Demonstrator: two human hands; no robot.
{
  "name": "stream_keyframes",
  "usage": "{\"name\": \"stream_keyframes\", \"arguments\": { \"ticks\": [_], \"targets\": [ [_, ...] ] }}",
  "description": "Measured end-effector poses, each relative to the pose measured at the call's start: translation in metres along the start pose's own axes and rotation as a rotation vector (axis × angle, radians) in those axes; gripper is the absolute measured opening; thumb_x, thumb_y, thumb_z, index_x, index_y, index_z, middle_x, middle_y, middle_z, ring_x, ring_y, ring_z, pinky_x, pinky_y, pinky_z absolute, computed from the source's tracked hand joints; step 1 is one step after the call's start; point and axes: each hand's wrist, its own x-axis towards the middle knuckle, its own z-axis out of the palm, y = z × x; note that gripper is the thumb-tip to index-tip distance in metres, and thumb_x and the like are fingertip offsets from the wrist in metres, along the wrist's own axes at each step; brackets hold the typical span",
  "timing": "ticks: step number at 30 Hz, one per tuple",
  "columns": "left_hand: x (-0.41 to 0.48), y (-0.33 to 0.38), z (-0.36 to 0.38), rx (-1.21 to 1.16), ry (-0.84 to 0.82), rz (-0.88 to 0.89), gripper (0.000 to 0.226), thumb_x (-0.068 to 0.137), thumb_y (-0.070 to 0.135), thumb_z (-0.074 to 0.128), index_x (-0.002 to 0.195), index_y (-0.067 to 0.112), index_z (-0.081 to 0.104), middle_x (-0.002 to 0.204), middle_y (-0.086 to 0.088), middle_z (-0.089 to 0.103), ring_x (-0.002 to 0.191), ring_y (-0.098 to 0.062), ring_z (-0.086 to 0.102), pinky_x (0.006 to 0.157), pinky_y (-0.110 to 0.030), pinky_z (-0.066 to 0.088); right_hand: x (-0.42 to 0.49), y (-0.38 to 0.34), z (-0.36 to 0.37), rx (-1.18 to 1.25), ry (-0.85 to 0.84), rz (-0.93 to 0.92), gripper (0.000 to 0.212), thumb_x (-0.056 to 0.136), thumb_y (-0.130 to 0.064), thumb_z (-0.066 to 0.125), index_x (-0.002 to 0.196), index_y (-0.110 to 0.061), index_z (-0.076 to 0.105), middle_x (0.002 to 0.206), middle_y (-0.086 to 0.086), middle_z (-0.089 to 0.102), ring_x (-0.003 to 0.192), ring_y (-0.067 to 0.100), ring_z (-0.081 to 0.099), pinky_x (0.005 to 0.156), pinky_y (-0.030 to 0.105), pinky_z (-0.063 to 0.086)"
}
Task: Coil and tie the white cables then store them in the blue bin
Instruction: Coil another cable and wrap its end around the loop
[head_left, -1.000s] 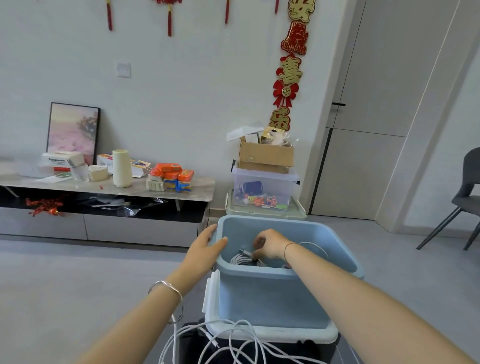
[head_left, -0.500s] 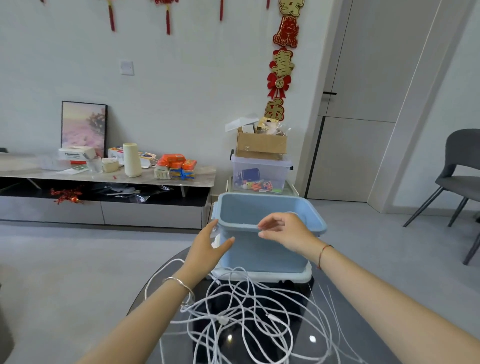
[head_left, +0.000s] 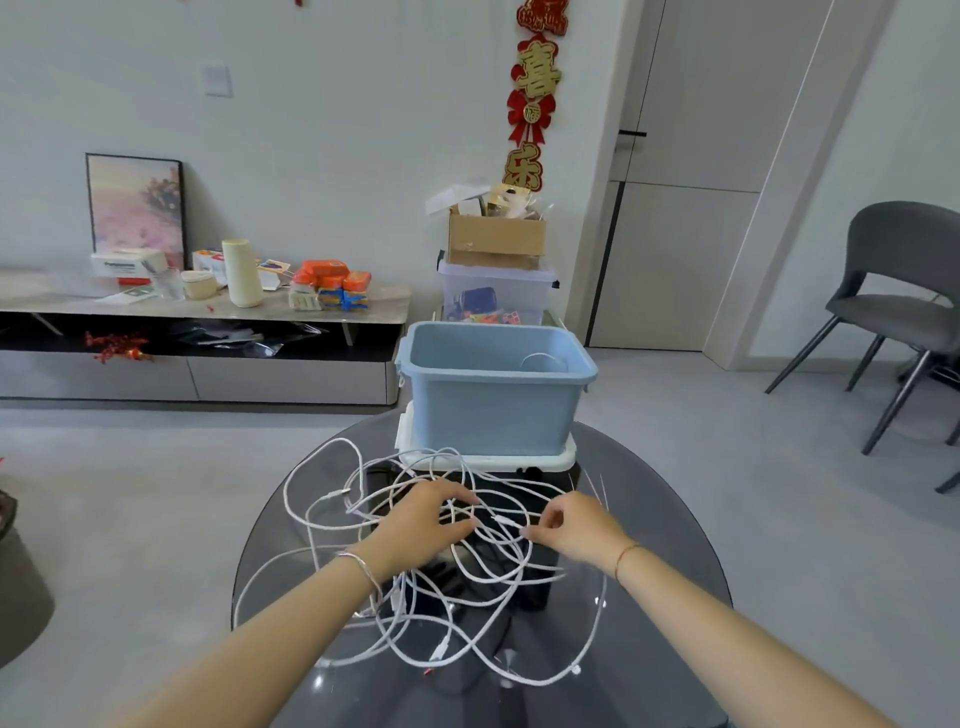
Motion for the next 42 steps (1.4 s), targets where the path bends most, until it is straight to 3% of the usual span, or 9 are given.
{"name": "stream_keyframes", "arguments": {
  "ticks": [6,11,15,18,23,27,32,36,42],
  "targets": [
    [0.003,0.014,0.004,-0.056,0.033,-0.019,0.037,0.095,0.028,0.056,0.131,0.018,0.053,0.135,0.004,0.053,0.125,-0.008,0.046,0.099,-0.011,0.028,-0.001,0.0,0.019,0.289,-0.01,0.079,0.028,0.076,-0.024,0.074,0.051,-0.024,0.061,0.062,-0.007,0.06,0.064,0.007,0.055,0.069,0.026,0.049],
    [0.012,0.031,-0.028,-0.122,0.032,0.018,0.043,0.101,0.03,0.041,0.141,0.015,0.041,0.142,0.005,0.042,0.134,-0.009,0.036,0.104,-0.013,0.021,-0.009,-0.033,-0.016,0.473,0.121,-0.215,0.011,0.078,-0.019,0.076,0.07,-0.021,0.069,0.07,-0.009,0.067,0.064,-0.003,0.058,0.069,0.011,0.045],
    [0.026,0.057,-0.078,-0.149,0.012,0.055,0.032,0.102,0.032,0.036,0.107,0.016,0.063,0.095,0.007,0.063,0.087,-0.004,0.057,0.082,-0.021,0.04,-0.011,-0.071,-0.064,0.563,0.24,-0.417,0.007,0.081,-0.018,0.073,0.076,-0.024,0.072,0.074,-0.009,0.07,0.07,0.001,0.062,0.073,0.017,0.05],
    [0.036,0.08,-0.119,-0.225,0.019,0.096,0.038,0.102,0.033,0.035,0.077,0.016,0.059,0.069,0.002,0.057,0.06,-0.001,0.053,0.063,-0.018,0.041,-0.009,-0.101,-0.101,0.619,0.352,-0.529,0.007,0.084,-0.012,0.069,0.08,-0.018,0.071,0.073,-0.006,0.069,0.069,0.003,0.062,0.072,0.019,0.051],
    [0.047,0.126,-0.194,-0.66,-0.173,0.122,0.035,0.104,0.027,0.028,0.079,0.014,0.05,0.055,0.007,0.034,0.052,-0.009,0.037,0.058,-0.02,0.039,-0.005,-0.155,-0.161,0.723,0.427,-0.657,0.013,0.088,-0.008,0.063,0.094,0.002,0.069,0.073,0.004,0.066,0.058,0.004,0.059,0.065,0.017,0.051],
    [0.049,0.161,-0.241,-1.136,-0.057,0.262,0.03,0.104,0.025,0.029,0.084,0.014,0.05,0.055,0.007,0.031,0.047,-0.006,0.034,0.048,-0.017,0.039,-0.003,-0.19,-0.19,0.94,0.397,-0.679,0.017,0.094,-0.015,0.055,0.102,-0.005,0.066,0.067,-0.003,0.063,0.058,0.005,0.059,0.067,0.021,0.054],
    [0.052,0.192,-0.271,-1.397,-0.014,0.452,0.031,0.104,0.021,0.03,0.114,0.011,0.058,0.083,0.01,0.069,0.079,-0.006,0.067,0.07,-0.022,0.056,-0.001,-0.215,-0.18,1.025,0.304,-0.651,0.021,0.1,-0.016,0.042,0.1,-0.016,0.063,0.068,0.003,0.058,0.062,0.01,0.063,0.073,0.029,0.057],
    [0.058,0.212,-0.282,-1.517,-0.059,0.522,0.034,0.103,0.021,0.034,0.133,0.009,0.048,0.122,0.002,0.066,0.113,-0.017,0.063,0.091,-0.032,0.054,-0.003,-0.227,-0.166,1.023,0.158,-0.562,0.024,0.102,-0.018,0.036,0.103,-0.015,0.06,0.066,0.004,0.051,0.053,0.013,0.057,0.06,0.028,0.055],
    [0.076,0.196,-0.29,-0.945,0.361,0.485,0.036,0.104,0.025,0.031,0.139,0.016,0.039,0.131,0.002,0.057,0.12,-0.013,0.057,0.102,-0.029,0.045,-0.026,-0.224,-0.162,0.602,0.099,-0.625,0.031,0.102,-0.025,0.037,0.108,-0.01,0.063,0.052,-0.008,0.044,0.041,0.005,0.042,0.044,0.019,0.037]
  ]
}}
